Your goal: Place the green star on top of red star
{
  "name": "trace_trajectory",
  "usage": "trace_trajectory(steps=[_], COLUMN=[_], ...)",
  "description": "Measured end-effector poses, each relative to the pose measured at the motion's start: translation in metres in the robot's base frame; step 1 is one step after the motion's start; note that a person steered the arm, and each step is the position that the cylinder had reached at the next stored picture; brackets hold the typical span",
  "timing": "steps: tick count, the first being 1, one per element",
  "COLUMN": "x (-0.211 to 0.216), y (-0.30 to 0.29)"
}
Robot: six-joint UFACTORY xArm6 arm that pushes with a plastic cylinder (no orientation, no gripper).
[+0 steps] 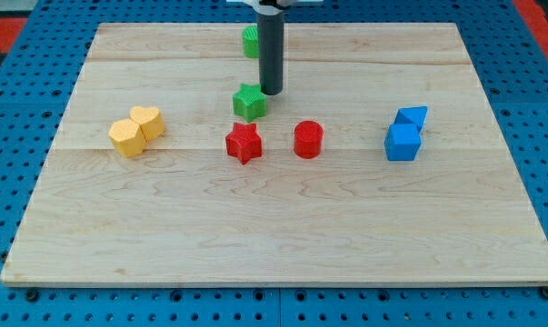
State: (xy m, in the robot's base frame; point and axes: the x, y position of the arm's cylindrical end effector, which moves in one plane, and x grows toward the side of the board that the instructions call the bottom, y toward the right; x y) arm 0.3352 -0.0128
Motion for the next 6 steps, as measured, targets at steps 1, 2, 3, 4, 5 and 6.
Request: trace_trajectory(steps=[1,2,3,4,5,6], x=[0.036,0.038,-0.003,0.004,0.025,0.046], y=[-0.001,-0.004,-0.005,-0.039,-0.043,-0.008])
